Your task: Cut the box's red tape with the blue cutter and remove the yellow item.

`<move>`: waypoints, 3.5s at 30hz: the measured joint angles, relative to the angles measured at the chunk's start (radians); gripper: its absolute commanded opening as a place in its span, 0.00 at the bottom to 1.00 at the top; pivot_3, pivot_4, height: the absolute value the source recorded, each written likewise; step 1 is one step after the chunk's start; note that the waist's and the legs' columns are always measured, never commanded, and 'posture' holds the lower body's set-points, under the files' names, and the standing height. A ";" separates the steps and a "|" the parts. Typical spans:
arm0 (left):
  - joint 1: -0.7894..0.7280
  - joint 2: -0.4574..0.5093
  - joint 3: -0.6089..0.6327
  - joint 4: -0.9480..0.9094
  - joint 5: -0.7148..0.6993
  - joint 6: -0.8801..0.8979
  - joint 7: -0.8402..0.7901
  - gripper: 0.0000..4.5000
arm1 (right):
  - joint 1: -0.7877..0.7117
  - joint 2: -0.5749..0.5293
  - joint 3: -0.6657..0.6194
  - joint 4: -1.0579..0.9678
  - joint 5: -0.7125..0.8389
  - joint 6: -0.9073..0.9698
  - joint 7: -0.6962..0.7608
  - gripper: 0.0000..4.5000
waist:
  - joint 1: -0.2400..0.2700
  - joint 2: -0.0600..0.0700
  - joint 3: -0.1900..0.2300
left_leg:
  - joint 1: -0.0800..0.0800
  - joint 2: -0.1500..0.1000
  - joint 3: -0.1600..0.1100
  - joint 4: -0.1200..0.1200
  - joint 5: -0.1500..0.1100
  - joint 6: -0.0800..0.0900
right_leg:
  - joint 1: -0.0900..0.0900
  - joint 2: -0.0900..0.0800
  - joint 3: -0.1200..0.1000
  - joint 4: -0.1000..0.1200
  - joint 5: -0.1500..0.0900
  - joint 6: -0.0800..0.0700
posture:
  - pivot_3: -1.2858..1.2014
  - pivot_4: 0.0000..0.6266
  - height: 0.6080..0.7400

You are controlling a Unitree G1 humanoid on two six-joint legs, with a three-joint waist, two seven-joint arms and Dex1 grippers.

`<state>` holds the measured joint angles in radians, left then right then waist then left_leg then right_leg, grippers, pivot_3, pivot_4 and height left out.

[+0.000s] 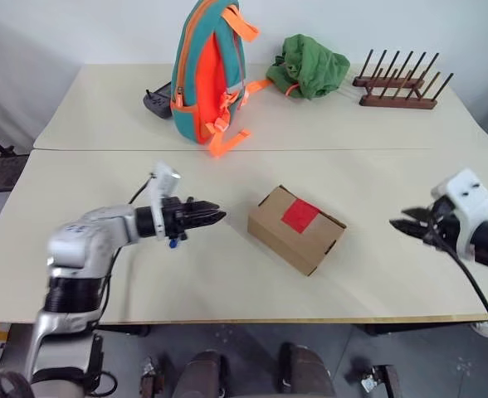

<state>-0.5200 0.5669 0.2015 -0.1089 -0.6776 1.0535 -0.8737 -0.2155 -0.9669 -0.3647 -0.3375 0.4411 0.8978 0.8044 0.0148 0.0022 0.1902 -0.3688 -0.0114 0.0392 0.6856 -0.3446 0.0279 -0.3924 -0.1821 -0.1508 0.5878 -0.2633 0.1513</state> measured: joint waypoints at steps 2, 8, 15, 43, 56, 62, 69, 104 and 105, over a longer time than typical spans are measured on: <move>0.029 0.024 0.070 -0.042 -0.048 0.048 0.030 0.76 | -0.020 0.014 0.019 0.035 0.011 -0.020 0.012 0.74 | 0.005 0.000 0.000 | 0.000 -0.001 0.000 0.000 0.000 0.000 | 0.000 0.000 0.000 0.000 0.000 0.000 | 0.52 0.24 1.00; 0.263 0.160 0.282 -0.088 -0.070 0.044 0.074 0.99 | -0.121 0.091 0.111 0.168 -0.002 -0.149 0.020 0.99 | 0.004 0.000 0.000 | 0.000 -0.002 0.002 0.000 0.000 0.000 | -0.001 0.000 0.002 -0.001 0.000 0.000 | 0.52 0.24 1.00; 0.713 0.259 0.500 -0.156 -0.052 -0.034 -0.021 0.99 | -0.196 0.160 0.171 0.302 -0.052 -0.293 0.015 0.99 | -0.002 0.001 0.000 | -0.001 0.000 0.003 -0.001 -0.001 -0.001 | -0.002 0.000 0.003 -0.002 0.000 0.000 | 0.52 0.24 1.00; 0.509 -0.087 0.107 -0.355 0.239 -0.431 0.437 0.99 | -0.052 0.202 0.035 0.044 0.245 -0.327 0.159 0.99 | 0.008 0.004 0.001 | 0.001 0.003 0.007 -0.001 -0.002 0.000 | -0.003 0.003 0.005 -0.001 0.001 -0.003 | 0.52 0.24 1.00; 0.448 -0.140 -0.011 -0.323 0.330 -0.287 0.632 0.99 | 0.056 0.118 -0.035 0.049 0.297 -0.350 0.319 0.99 | 0.013 0.004 0.001 | 0.001 0.002 0.008 -0.001 -0.002 0.000 | -0.002 0.003 0.006 -0.002 0.001 -0.003 | 0.52 0.24 1.00; 0.427 -0.204 -0.065 -0.383 0.331 -0.191 0.687 0.99 | 0.067 0.111 -0.036 0.042 0.308 -0.347 0.318 0.99 | 0.016 0.004 0.001 | 0.001 0.002 0.008 0.000 -0.002 0.000 | -0.002 0.003 0.007 -0.002 0.001 -0.003 | 0.52 0.24 1.00; 0.414 -0.237 -0.086 -0.406 0.336 -0.136 0.728 0.99 | 0.068 0.093 -0.033 0.028 0.315 -0.328 0.314 0.99 | 0.017 0.004 0.001 | 0.002 0.002 0.008 0.000 -0.002 0.000 | -0.001 0.003 0.007 -0.002 0.001 -0.003 | 0.52 0.24 1.00; 0.272 -0.305 -0.064 -0.421 0.367 0.158 0.796 0.09 | 0.021 0.072 0.005 0.050 0.304 -0.308 0.295 1.00 | 0.046 0.008 -0.002 | 0.003 0.001 0.010 0.002 -0.002 0.000 | 0.000 0.002 0.010 -0.002 0.001 -0.003 | 0.52 0.24 1.00; 0.269 -0.298 -0.064 -0.418 0.366 0.160 0.789 0.09 | 0.021 0.072 0.006 0.050 0.304 -0.308 0.294 1.00 | 0.046 0.008 -0.002 | 0.003 0.001 0.010 0.002 -0.002 0.000 | 0.000 0.002 0.010 -0.002 0.001 -0.003 | 0.52 0.24 1.00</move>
<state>-0.2510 0.2693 0.1372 -0.5266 -0.3113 1.2140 -0.0846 -0.1945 -0.8951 -0.3591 -0.2879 0.7453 0.5899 1.0982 0.0604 0.0103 0.1883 -0.3656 -0.0102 0.0491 0.6872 -0.3464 0.0281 -0.3927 -0.1798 -0.1406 0.5854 -0.2624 0.1483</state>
